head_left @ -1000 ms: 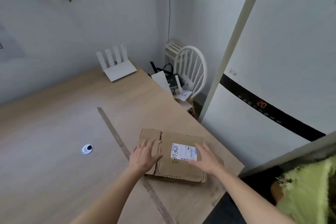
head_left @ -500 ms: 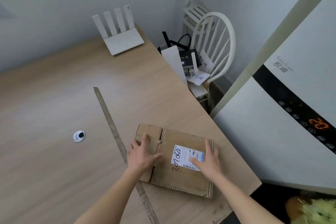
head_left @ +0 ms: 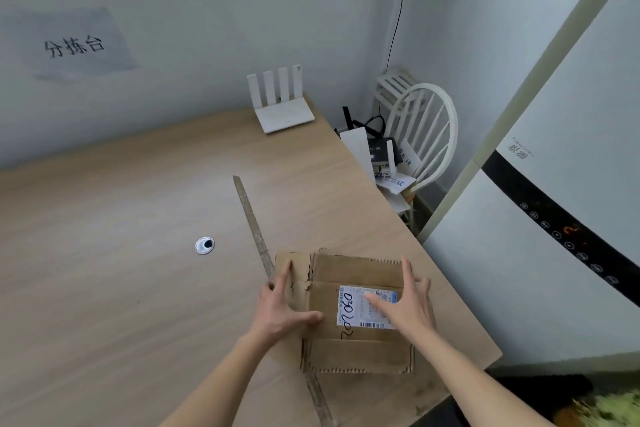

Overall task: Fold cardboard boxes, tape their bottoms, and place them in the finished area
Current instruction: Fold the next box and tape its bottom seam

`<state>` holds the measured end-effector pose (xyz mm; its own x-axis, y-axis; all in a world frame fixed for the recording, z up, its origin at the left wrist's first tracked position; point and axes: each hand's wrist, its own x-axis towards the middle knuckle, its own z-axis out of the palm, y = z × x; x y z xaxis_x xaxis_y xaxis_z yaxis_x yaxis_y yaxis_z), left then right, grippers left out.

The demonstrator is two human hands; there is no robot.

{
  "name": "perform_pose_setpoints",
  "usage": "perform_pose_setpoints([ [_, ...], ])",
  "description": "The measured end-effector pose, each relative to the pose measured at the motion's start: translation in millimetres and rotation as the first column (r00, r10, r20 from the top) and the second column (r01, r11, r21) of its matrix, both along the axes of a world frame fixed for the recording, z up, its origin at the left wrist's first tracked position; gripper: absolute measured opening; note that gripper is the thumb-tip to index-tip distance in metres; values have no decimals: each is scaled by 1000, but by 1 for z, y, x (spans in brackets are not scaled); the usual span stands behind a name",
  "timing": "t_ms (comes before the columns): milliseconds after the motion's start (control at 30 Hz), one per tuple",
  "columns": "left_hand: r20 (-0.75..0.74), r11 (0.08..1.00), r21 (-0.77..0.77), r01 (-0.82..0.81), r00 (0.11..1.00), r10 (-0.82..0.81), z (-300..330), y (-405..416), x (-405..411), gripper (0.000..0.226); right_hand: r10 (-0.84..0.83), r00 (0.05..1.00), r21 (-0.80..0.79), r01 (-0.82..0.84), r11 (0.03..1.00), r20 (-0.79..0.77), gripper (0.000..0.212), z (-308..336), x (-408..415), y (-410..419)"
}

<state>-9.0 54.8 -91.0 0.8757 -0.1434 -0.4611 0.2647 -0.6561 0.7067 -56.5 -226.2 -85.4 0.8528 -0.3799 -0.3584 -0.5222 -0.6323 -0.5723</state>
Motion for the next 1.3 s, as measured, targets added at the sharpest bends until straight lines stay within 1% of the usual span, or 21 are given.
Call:
perform_pose_setpoints([
  [100,88,993,-118,7,996,4,21,33,-43,141,57,995,-4,-57,998,85,124,24,-23,22],
  [200,167,988,-150,16,986,9,41,69,-87,145,142,981,-21,-141,990,128,117,41,-45,49],
  [300,244,991,-128,33,970,0,55,102,-125,144,206,956,-21,-206,978,207,97,52,-67,76],
  [400,314,999,-16,43,949,-36,56,130,-159,142,262,924,5,-274,962,277,69,55,-89,100],
  [467,322,995,66,81,942,-98,51,146,-180,135,335,903,-11,-345,939,268,51,51,-102,118],
  [533,308,987,112,112,941,-142,39,161,-202,124,435,874,-40,-437,899,219,35,40,-116,136],
  [633,261,994,91,61,962,-83,15,179,-237,109,550,826,-55,-548,835,127,23,23,-139,162],
  [733,248,997,68,-25,969,7,5,189,-258,105,578,804,-82,-573,816,140,20,15,-153,176],
  [833,240,996,39,-77,969,65,10,189,-258,102,672,729,-177,-649,739,130,18,16,-158,179],
  [933,225,992,13,-129,967,122,11,183,-256,102,750,652,-227,-718,658,112,33,16,-154,181],
  [1033,280,963,-87,-255,921,269,5,180,-262,108,736,670,-209,-709,674,98,53,18,-144,183],
  [1100,346,945,-87,-314,880,324,-3,180,-264,98,712,697,-180,-691,700,90,55,19,-138,184],
  [1167,364,936,-59,-346,866,343,-10,180,-265,83,700,709,-153,-685,712,87,53,18,-134,182],
  [1233,335,943,-41,-330,885,324,-17,181,-266,67,699,711,-125,-688,715,79,51,17,-132,180],
  [1300,316,953,-19,-301,903,291,-19,184,-264,63,687,722,-77,-683,726,82,51,14,-130,179],
])
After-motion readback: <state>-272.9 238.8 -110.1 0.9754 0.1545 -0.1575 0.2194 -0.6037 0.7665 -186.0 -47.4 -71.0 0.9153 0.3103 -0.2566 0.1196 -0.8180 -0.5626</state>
